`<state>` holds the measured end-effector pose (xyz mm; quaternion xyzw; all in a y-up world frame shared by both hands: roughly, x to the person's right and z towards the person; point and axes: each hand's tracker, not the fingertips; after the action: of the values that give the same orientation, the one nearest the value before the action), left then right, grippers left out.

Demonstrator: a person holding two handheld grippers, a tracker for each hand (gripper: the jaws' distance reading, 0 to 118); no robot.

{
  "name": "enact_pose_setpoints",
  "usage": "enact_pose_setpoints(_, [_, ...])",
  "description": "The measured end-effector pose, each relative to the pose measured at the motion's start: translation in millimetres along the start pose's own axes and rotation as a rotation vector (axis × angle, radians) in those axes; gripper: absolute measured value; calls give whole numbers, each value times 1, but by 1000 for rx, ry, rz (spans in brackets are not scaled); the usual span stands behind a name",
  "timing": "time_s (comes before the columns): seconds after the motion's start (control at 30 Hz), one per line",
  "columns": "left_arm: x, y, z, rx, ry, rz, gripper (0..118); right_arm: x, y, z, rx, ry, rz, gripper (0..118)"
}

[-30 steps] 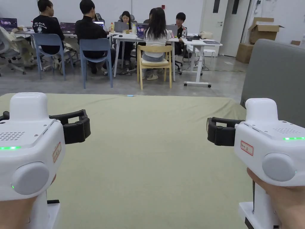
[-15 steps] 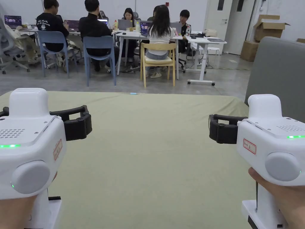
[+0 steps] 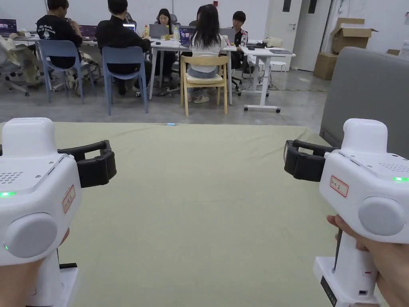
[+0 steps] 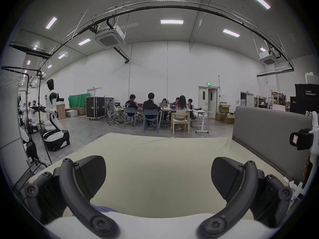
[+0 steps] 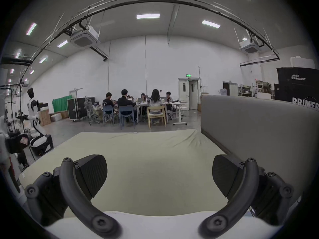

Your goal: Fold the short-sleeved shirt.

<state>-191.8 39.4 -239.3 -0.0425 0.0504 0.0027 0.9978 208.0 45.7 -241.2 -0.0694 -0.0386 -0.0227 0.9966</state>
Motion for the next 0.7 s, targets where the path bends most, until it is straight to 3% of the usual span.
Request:
enact_pose_setpoints(0.17, [0,2,0,5,-3,-5,118,-3,1,-8,-66,-1,44,118])
enact_pose_setpoints(0.33, [-1,3,1,18,15,-2,118,-15,0,-15,-129,-79,108,118])
enact_pose_setpoints(0.5, [-3,1,0,10,19,-4,118,-19,2,-11,-115,-121,83,118])
enact_pose_setpoints(0.7, [-5,-2,-1,10,35,40,118,-11,4,-6,-72,-68,69,118])
